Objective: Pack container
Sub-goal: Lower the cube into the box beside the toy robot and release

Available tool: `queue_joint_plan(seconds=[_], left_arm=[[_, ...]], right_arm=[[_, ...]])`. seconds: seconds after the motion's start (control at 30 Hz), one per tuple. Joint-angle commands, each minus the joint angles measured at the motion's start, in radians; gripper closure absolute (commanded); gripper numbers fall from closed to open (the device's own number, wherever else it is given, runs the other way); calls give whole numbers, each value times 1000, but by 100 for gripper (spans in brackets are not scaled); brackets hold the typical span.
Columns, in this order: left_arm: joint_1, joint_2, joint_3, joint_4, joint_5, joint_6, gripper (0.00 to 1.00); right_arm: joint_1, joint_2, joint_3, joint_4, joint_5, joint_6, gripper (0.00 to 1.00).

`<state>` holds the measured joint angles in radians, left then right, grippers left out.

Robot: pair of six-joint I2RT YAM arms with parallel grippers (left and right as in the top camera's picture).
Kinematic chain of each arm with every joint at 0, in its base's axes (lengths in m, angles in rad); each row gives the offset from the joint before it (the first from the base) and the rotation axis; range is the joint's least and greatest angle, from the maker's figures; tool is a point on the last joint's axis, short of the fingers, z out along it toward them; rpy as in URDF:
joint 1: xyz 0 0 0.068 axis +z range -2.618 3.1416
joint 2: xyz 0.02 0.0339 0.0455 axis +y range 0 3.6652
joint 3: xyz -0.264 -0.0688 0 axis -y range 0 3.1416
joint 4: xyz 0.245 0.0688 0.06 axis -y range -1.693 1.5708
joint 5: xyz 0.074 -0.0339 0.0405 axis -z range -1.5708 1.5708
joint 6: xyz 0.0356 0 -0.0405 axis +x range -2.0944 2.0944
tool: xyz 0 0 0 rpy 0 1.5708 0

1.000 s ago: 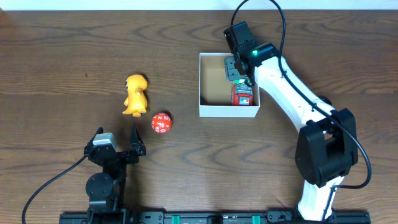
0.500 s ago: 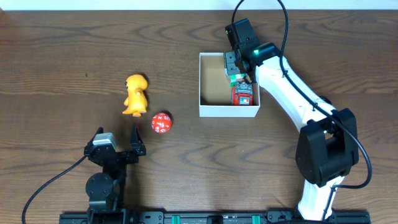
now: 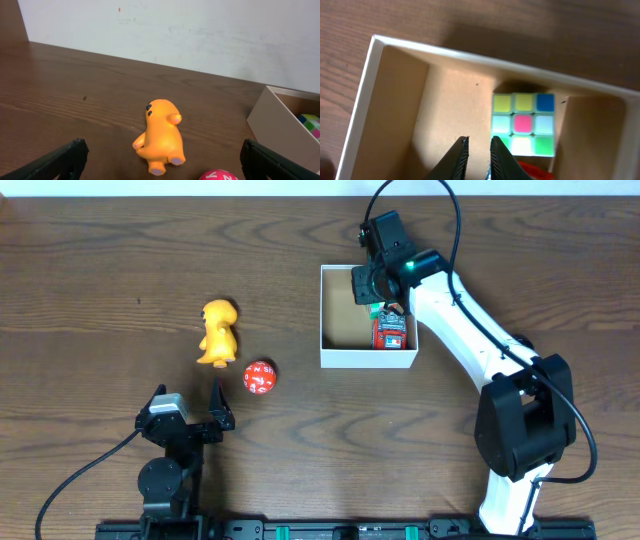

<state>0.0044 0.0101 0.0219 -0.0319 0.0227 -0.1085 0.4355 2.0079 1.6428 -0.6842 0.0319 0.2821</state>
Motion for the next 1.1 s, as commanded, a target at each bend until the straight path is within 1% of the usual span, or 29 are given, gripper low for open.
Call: queue_joint_plan(seconds=[0.0,0.23,0.37,0.73,1.07], left_arm=[[-3,-5,-18,-39,-9,-5,2],[-3,-5,-18,-39,-9,-5,2],[-3,-5,-18,-39,-9,-5,2],[-3,-5,-18,-39,-9,-5,2],[-3,-5,-18,-39,-9,-5,2]], right_arm=[[11,8,-40,10,-14,7,83],[16,8,-117,98,-29,10,83],[15,8,-128,136,-29,10,84],[18,8,-153,164,-48,10,91],[17,9,-162,175,-47,9,93]])
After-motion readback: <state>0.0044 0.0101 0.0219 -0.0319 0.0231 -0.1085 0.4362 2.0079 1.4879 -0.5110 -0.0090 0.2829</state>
